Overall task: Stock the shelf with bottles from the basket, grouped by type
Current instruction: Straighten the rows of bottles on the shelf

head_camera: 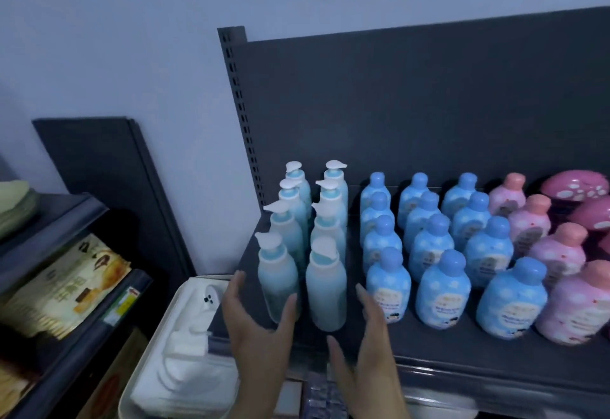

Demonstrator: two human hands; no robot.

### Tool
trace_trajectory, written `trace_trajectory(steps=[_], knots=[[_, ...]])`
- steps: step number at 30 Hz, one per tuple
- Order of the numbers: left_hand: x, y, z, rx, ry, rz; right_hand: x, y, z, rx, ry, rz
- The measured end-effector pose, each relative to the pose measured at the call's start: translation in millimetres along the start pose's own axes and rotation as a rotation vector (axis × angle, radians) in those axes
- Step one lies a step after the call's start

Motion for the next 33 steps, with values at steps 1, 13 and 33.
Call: trace_trajectory(steps=[1, 13, 33], knots=[[-2, -2, -10, -0.072, -0.003, -0.005, -4, -11, -11, -0.052, -0.018, 0.061], [-28, -19, -47, -0.456, 0.011, 0.009, -14, -42, -33, 0.078, -0.096, 0.178], [-39, -23, -46, -0.562, -0.02, 0.028, -1, -49, -30, 0.03, -0.174, 0.165]])
Point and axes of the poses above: each hand's wrist, its own z-axis away from the middle knuckle, its own y-axis out of the back of the hand, x = y × z, the point moved 8 cm from there along -z, towards the middle knuckle, and after that the axes turned 10 degrees about -x, right-handed, at the moved point
